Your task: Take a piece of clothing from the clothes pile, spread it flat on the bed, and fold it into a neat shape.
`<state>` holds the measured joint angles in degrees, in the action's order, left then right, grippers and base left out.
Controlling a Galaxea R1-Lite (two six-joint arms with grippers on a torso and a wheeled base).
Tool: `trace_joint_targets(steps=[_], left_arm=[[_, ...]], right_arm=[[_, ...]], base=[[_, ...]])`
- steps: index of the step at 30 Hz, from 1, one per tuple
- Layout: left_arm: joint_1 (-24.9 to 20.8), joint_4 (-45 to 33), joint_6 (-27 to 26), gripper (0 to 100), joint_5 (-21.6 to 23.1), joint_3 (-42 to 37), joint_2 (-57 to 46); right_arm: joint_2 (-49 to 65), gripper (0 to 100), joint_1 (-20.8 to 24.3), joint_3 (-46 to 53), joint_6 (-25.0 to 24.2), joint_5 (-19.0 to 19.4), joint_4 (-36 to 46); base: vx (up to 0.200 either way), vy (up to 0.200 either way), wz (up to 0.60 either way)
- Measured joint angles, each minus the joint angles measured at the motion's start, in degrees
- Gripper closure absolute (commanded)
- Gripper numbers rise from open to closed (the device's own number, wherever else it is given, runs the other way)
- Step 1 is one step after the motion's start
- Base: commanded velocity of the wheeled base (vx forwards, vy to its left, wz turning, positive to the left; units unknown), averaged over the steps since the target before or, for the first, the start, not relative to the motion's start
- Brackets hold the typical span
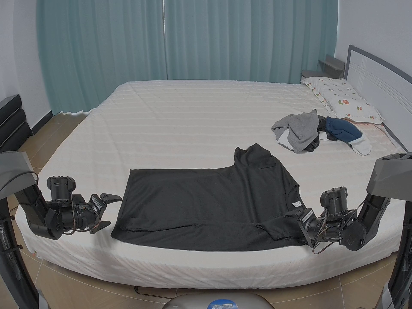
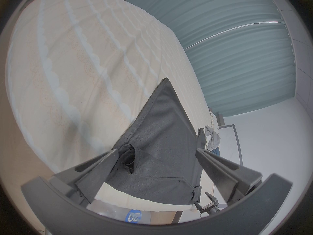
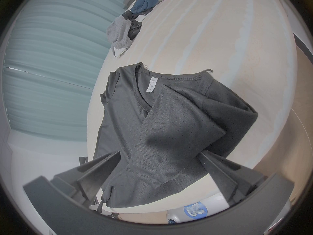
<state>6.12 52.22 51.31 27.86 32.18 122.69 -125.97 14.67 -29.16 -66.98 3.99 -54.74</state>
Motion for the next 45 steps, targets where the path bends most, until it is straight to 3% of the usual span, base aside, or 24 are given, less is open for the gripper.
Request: trace_joint_targets(steps=[10,31,32,45], left_arm=[[0.0,0.0,0.0,0,0.0,0.0,0.0],[0.0,0.1,0.0,0,0.0,-0.1,0.0],[0.0,0.1,0.0,0,0.0,-0.1,0.0],[0.0,0.1,0.0,0,0.0,-0.1,0.1]], right_arm=[[0.9,100,0.0,1.0,-0.1,-1.6,0.0],[7.4,100,1.5,7.8,-0.1,-1.1,0.2],[7.3,0,1.5,8.2,0.0,-1.1,0.1],[8.5,0,1.8,9.4,3.2,-1.2,0.1]], base=[[0.0,0.0,0.0],[0.0,0.0,0.0],[0.0,0.0,0.0],[0.0,0.0,0.0]])
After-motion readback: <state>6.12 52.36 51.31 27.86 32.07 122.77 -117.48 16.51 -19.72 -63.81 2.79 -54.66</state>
